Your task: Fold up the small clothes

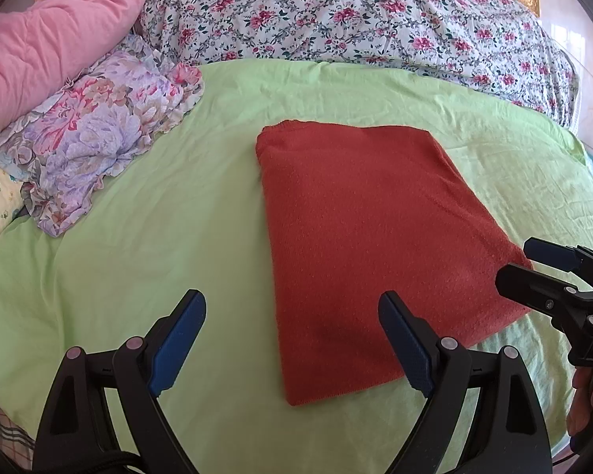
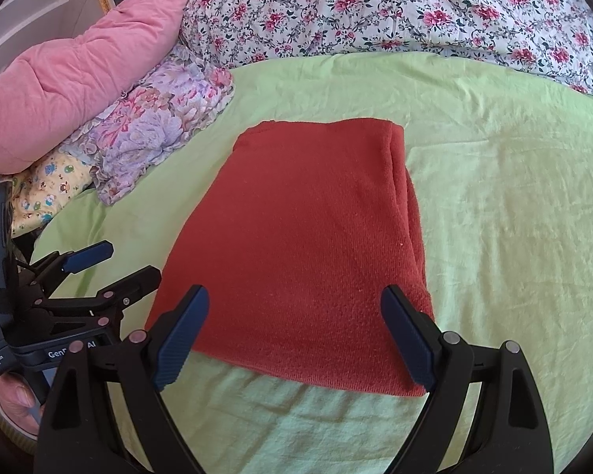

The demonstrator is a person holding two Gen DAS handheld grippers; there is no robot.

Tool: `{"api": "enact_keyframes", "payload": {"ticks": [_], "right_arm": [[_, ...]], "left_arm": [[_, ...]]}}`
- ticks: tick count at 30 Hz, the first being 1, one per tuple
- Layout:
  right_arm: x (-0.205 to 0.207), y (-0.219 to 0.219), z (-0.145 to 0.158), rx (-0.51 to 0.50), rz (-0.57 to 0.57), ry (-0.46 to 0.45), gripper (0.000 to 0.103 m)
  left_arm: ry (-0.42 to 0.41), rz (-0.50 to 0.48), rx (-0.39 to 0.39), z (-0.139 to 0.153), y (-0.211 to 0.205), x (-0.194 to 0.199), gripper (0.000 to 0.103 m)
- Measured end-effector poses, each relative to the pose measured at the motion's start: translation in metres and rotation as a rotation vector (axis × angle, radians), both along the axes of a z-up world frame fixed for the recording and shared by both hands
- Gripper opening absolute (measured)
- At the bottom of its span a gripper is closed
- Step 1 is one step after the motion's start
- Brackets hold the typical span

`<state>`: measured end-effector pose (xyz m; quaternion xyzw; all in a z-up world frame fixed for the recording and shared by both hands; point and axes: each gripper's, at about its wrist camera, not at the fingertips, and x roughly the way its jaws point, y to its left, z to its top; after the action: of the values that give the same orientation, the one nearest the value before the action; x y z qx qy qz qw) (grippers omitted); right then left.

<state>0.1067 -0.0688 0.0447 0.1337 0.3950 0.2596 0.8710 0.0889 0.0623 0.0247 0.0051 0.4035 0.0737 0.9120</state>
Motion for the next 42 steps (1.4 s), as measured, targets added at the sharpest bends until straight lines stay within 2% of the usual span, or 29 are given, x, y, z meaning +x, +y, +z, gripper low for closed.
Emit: {"api": "enact_keyframes", "payload": {"ticks": [42], "right_arm": [[0.0014, -0.0001, 0.0039, 0.004, -0.005, -0.002, 0.089]], "left_arm": [[-0.003, -0.015, -0.01, 0.0025, 0.0001, 0.0073, 0.09]]}}
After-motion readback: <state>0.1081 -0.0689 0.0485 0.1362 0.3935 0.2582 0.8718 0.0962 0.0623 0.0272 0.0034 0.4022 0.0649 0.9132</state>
